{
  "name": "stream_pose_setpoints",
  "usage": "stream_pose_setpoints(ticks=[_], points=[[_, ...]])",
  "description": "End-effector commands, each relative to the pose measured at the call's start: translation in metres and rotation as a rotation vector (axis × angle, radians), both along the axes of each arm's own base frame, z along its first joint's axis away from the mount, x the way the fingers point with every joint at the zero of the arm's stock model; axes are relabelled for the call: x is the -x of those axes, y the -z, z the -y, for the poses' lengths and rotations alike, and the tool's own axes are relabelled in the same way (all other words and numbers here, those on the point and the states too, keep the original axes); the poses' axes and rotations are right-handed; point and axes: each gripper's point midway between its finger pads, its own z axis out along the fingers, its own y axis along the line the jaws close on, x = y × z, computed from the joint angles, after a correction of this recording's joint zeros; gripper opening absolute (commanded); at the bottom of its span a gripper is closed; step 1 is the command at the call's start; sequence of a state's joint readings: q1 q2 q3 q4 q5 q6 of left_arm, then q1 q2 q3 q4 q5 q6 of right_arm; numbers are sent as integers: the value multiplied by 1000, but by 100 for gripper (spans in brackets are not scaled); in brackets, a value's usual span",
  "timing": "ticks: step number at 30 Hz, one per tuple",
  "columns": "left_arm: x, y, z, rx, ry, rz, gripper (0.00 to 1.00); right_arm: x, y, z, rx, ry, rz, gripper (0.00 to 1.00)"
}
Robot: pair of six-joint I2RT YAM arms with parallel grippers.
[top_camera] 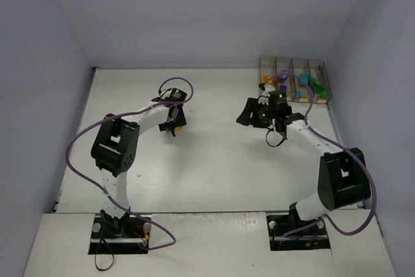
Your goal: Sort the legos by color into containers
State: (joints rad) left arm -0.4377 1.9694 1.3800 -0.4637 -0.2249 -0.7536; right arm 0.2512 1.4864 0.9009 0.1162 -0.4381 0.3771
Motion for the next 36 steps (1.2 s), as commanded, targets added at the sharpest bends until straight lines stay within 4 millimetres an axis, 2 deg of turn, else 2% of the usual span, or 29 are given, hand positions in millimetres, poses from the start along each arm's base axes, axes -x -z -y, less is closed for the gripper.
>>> stream_pose_setpoints(ticks=[1,4,5,7,8,10,11,13,14,15,17,18,22,29,36], points=[[-16,-30,8,30,56,106,36,-4,-29,-14,-44,-53,107,51],[-16,-52,15,53,143,186,25,-5,-49,-27,-75,-109,146,51],[-9,-62,17,70,180,211,24,-4,-54,-32,-92,-134,153,51],[-12,-82,22,80,266,295,23,2,-64,-47,-145,-206,148,52],[-3,-92,20,90,294,327,23,2,-76,-57,-168,-235,163,53],[-1,-110,30,126,389,414,23,7,-84,-72,-211,-295,153,59],[4,-124,31,149,418,479,23,9,-96,-83,-239,-315,154,60],[12,-141,45,203,524,559,23,10,-102,-96,-272,-338,144,66],[14,-164,49,233,550,648,23,15,-107,-104,-298,-367,140,68],[25,-156,53,254,593,643,23,17,-116,-116,-334,-380,140,70],[31,-173,57,291,620,702,23,19,-131,-129,-396,-394,148,71],[37,-169,59,305,640,694,23,24,-132,-138,-413,-409,139,71],[49,-184,65,362,680,738,24,27,-139,-160,-449,-421,138,71],[63,-204,65,395,696,796,24,23,-140,-179,-474,-391,135,70],[72,-203,65,401,702,799,24,19,-134,-186,-479,-359,128,63]])
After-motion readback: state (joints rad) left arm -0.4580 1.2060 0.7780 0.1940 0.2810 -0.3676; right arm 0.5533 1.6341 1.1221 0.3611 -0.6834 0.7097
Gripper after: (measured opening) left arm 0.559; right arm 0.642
